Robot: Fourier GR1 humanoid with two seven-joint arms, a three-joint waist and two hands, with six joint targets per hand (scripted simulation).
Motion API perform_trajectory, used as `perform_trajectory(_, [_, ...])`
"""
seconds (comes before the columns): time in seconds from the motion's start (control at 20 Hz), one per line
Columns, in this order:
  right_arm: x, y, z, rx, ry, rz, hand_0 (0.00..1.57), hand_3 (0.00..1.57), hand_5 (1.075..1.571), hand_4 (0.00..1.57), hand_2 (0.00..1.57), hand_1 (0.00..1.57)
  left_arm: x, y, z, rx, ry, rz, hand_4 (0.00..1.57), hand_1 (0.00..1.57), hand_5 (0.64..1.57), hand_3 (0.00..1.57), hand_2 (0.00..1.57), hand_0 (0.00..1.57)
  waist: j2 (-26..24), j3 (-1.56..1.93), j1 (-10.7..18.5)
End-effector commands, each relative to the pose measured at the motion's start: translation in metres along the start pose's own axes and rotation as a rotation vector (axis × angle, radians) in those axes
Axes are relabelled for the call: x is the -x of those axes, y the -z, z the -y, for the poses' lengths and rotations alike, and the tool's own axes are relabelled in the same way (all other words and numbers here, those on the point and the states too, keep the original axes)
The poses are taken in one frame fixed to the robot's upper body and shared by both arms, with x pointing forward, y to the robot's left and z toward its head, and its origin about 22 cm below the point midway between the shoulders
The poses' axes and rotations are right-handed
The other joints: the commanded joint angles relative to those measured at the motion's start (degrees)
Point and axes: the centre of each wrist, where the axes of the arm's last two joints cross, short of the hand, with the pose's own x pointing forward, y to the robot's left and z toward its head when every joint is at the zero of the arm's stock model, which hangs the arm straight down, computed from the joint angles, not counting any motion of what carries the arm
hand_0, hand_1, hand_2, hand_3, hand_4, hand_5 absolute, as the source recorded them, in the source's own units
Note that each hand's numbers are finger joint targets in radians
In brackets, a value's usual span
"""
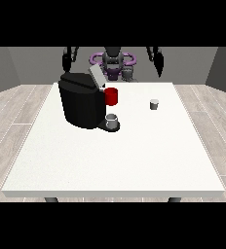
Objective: Insert the coffee pod into the coffee machine and close the lid
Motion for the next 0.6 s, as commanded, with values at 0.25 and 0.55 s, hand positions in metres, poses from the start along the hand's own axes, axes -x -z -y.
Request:
perform_trajectory(0.25, [0.015,-0.009,0.003,0.046,0.031,-0.1,0.0,0.0,1.571,0.13,0.0,0.0,0.009,-0.011,-0.028,0.101,-0.078,0.101,0.32,0.0,1.571,0.0,0.0,0.0,-2.4,-0.95,0.9])
perform_trajectory(0.55, [0.031,-0.014,-0.005,0.255,0.083,0.056,0.0,0.0,1.571,0.14,0.0,0.0,0.022,-0.017,-0.05,0.119,-0.02,0.146,0.24,0.0,1.571,0.0,0.0,0.0,-1.4,-0.93,0.5])
